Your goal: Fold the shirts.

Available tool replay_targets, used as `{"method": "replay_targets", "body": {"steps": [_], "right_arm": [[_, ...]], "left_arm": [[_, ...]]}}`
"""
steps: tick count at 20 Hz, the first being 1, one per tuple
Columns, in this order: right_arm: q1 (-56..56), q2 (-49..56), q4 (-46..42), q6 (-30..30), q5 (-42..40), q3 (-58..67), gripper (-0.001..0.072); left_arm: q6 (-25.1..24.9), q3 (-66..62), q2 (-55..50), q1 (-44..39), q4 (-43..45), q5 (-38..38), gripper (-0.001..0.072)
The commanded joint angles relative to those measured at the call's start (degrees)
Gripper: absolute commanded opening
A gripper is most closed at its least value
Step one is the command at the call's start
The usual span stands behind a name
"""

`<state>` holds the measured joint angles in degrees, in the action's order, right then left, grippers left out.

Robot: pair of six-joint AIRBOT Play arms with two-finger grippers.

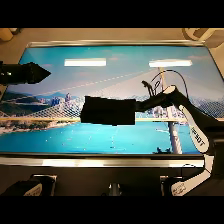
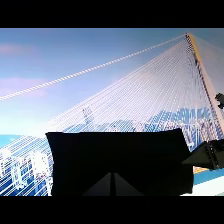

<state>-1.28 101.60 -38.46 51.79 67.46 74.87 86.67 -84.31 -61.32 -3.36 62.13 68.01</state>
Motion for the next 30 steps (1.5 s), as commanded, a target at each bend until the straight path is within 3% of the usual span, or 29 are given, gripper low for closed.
{"method": "replay_targets", "body": {"steps": [1, 6, 11, 15, 19, 24, 30], "right_arm": [[7.54, 0.04, 2.25, -3.50, 3.30, 6.03, 0.0025], [31.43, -3.56, -1.99, -1.75, 9.46, 12.31, 0.0023], [55.32, -6.97, -12.46, -0.11, 18.97, 12.31, 0.0024], [67.36, -8.22, -24.13, 2.34, 24.59, 11.52, 0.0024], [70.10, -13.44, -36.57, 5.38, 20.13, 1.27, 0.0023], [70.10, -17.20, -37.24, 5.84, 13.99, -13.81, 0.0024], [69.99, -20.33, -37.53, 7.13, 11.34, -19.85, 0.0024]], "left_arm": [[1.03, 0.04, 0.04, -0.09, -0.20, -0.07, 0.0020], [1.01, 0.04, 0.02, -0.09, -0.17, -0.07, 0.0021], [0.98, 0.07, 0.02, -0.07, -0.17, -0.07, 0.0020], [0.96, 0.07, 0.02, -0.09, -0.17, -0.07, 0.0021], [0.87, 0.07, 0.02, -0.09, -0.17, -0.07, 0.0021], [0.79, 0.07, 0.02, -0.09, -0.17, -0.09, 0.0021], [0.79, 0.07, 0.02, -0.09, -0.17, -0.15, 0.0020]]}}
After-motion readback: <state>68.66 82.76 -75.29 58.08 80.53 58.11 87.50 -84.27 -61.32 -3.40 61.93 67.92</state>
